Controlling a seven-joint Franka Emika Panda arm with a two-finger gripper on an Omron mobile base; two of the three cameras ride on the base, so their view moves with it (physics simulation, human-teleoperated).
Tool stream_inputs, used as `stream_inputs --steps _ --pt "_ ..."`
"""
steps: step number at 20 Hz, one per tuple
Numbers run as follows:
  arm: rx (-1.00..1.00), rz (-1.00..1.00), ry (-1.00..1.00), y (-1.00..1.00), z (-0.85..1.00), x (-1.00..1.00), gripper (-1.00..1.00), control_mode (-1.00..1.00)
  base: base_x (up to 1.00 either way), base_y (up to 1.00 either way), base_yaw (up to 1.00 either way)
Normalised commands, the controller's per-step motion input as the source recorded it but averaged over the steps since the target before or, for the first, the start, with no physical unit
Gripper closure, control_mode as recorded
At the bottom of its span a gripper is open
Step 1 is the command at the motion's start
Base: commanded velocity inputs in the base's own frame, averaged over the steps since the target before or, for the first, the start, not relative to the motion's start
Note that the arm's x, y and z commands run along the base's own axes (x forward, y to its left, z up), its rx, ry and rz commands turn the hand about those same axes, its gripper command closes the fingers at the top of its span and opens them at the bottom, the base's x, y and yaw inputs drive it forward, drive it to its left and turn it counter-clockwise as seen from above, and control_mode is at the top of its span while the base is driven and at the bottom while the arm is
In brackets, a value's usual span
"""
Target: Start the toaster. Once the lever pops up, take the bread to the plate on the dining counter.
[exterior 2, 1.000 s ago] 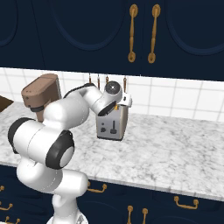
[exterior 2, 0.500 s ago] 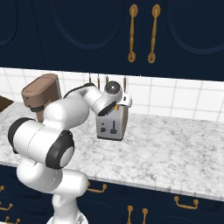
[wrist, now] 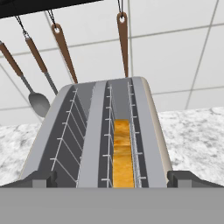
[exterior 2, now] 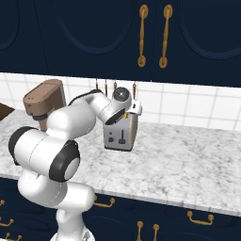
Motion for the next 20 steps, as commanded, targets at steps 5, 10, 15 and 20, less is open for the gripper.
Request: stream_inputs --steps 5,10,15,20 --pt "0.00 0.00 0.00 0.00 0.00 0.00 -1.00 -1.00 0.00 0.00 0.00" --pt "0.00 0.00 0.00 0.00 0.00 0.00 -1.00 -1.00 0.00 0.00 0.00" --pt "0.00 0.00 0.00 0.00 0.00 0.00 -1.00 -1.00 0.00 0.00 0.00" --pt "0.00 0.00 0.00 0.00 0.00 0.00 -1.00 -1.00 0.00 0.00 0.00"
